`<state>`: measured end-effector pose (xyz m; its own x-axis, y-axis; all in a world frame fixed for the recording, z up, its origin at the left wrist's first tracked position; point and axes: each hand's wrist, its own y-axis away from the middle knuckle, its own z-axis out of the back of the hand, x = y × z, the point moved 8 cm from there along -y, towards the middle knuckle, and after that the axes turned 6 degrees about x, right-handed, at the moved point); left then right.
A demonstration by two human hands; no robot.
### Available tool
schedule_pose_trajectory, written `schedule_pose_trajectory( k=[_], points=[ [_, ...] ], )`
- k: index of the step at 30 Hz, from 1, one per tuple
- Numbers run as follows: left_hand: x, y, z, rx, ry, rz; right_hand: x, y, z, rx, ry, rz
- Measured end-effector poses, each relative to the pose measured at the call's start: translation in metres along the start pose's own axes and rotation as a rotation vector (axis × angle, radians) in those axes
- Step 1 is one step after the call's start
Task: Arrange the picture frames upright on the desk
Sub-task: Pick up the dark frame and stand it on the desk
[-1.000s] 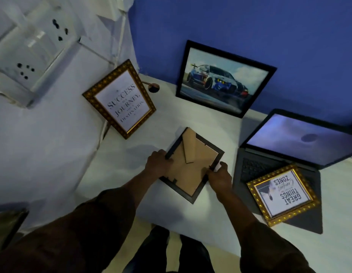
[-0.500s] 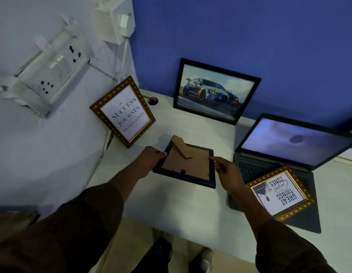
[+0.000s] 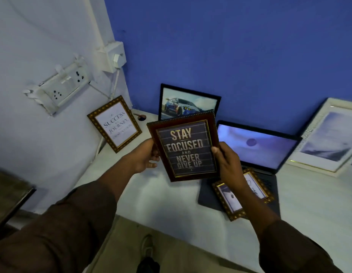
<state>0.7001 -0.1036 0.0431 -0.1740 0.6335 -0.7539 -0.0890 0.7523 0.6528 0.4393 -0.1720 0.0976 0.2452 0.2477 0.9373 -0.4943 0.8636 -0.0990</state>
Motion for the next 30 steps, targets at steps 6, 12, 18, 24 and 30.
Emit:
schedule_pose_trajectory(
  k=[6,12,18,24,30],
  points=[
    [-0.022,0.025,-0.123,0.155,-0.022,-0.103,0.000,0.055,0.085,-0.162,-0.165,-0.086],
    [-0.027,0.023,-0.229,0.367,0.038,-0.100,-0.019,0.111,0.155,-0.340,-0.195,-0.155],
    [-0.026,0.008,-0.334,0.566,0.095,-0.050,-0.043,0.162,0.213,-0.504,-0.194,-0.286],
    [-0.012,-0.012,-0.414,0.575,0.000,0.036,-0.069,0.208,0.278,-0.618,-0.033,-0.457],
    [0.005,-0.023,-0.475,0.590,-0.056,0.057,-0.102,0.246,0.328,-0.589,0.271,-0.601]
  ],
)
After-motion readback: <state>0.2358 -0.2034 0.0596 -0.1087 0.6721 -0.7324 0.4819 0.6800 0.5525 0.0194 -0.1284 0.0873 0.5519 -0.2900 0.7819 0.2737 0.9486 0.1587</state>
